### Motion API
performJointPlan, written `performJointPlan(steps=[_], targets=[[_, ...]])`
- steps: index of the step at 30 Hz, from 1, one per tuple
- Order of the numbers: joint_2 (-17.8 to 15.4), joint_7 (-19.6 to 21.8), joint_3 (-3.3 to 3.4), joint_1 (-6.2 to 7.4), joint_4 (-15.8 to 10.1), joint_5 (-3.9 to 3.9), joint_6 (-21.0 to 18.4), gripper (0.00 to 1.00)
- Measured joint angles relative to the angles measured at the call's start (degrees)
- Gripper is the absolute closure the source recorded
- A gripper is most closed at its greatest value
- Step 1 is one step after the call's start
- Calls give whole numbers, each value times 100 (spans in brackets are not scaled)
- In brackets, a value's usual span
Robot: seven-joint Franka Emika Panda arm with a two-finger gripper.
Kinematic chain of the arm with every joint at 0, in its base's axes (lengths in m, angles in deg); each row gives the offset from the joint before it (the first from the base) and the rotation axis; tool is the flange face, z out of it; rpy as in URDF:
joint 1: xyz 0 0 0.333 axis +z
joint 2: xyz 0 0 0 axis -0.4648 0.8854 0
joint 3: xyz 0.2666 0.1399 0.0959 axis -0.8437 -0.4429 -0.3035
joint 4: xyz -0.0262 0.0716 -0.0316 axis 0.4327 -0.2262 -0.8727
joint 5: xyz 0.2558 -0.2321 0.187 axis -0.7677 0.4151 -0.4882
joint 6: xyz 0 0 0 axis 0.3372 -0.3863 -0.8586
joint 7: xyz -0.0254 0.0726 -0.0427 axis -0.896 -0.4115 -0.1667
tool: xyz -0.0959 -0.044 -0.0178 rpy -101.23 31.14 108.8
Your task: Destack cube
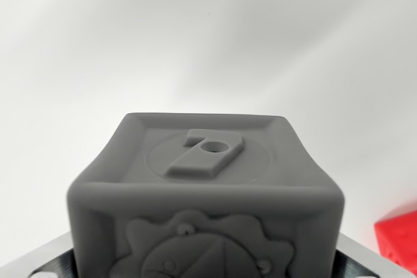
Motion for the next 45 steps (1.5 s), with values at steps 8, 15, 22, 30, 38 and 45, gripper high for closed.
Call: performJointPlan(steps=[8,15,22,30,38,45], targets=[[241,21,30,23,-3,32,237,100],[421,31,56,42,-3,51,408,100],[572,39,84,65,3,62,562,100],[772,43,120,96,32,68,723,100],[958,44,160,131,77,69,864,100],[1101,44,189,155,117,69,972,100]])
